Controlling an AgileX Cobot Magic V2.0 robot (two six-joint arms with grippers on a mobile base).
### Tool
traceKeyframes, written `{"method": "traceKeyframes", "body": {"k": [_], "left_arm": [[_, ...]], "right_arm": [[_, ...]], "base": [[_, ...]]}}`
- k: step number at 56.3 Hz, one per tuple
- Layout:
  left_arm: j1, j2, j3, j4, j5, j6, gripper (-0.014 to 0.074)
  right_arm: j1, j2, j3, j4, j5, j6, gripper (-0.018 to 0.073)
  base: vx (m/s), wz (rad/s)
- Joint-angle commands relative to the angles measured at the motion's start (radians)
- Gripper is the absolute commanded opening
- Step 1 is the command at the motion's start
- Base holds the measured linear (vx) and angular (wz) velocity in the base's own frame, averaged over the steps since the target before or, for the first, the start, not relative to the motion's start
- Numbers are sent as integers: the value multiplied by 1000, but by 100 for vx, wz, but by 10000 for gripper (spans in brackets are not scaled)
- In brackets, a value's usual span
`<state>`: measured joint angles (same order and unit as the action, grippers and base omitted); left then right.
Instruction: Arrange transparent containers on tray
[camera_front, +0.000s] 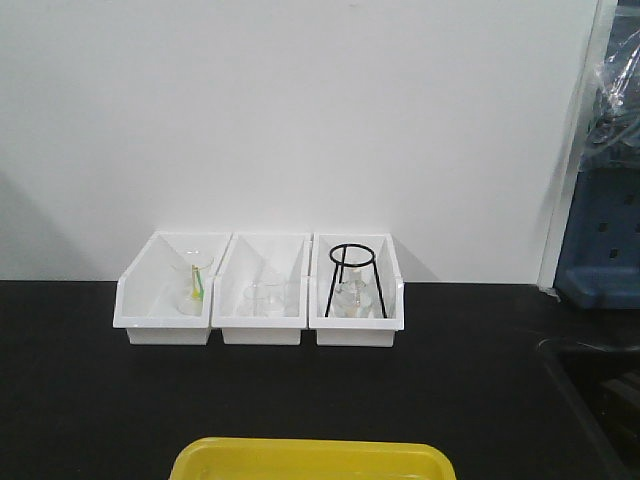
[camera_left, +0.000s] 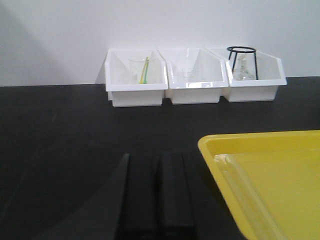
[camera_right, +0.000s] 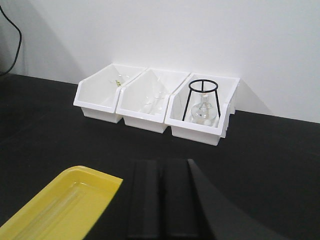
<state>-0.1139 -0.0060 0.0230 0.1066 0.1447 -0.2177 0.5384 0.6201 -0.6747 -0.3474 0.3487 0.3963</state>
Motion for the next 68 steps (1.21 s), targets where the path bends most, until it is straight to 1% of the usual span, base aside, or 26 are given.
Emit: {"method": "traceKeyframes", "body": {"k": [1,3,9,41,45,47,51,58,59,61,64,68], "left_arm": [[44,-19,45,-13,-154,-25,-3],[54,-18,40,-13,-123,-25,-3],[62,-19,40,-12,-102,-25,-3],[62,-19,40,-12,-103,-25,-3],[62,-19,40,-12,-103,-25,-3],[62,-19,40,-12,-103,-25,-3],[62,-19,40,-12,-103,-25,-3],[62,-19,40,-12,-103,-25,-3],[62,-19,40,-12,-103,-25,-3],[62,-19,40,-12,-103,-25,-3],[62,-19,40,-12,-103,-25,-3],[62,-19,40,-12,-103,-25,-3]], "right_arm": [[-8,-1,-30,-23,-74,-5,-12],[-8,-1,-30,-23,-74,-5,-12],[-8,-1,-30,-23,-73,-5,-12],[-8,-4,-30,-24,-69,-5,-11],[-19,-24,-30,-40,-41,-37,-11],[-35,-42,-26,-33,-8,-71,-11],[-101,-95,12,4,16,-131,-11],[-271,-247,164,83,2,-231,-11],[-307,-284,205,100,-2,-246,-11],[-358,-342,256,119,-4,-262,-11],[-408,-408,321,140,-3,-265,-11],[-454,-486,389,174,-2,-263,-11]], "base": [[0,1],[0,0],[0,0],[0,0],[0,0],[0,0],[0,0],[0,0],[0,0],[0,0],[0,0],[0,0]]}}
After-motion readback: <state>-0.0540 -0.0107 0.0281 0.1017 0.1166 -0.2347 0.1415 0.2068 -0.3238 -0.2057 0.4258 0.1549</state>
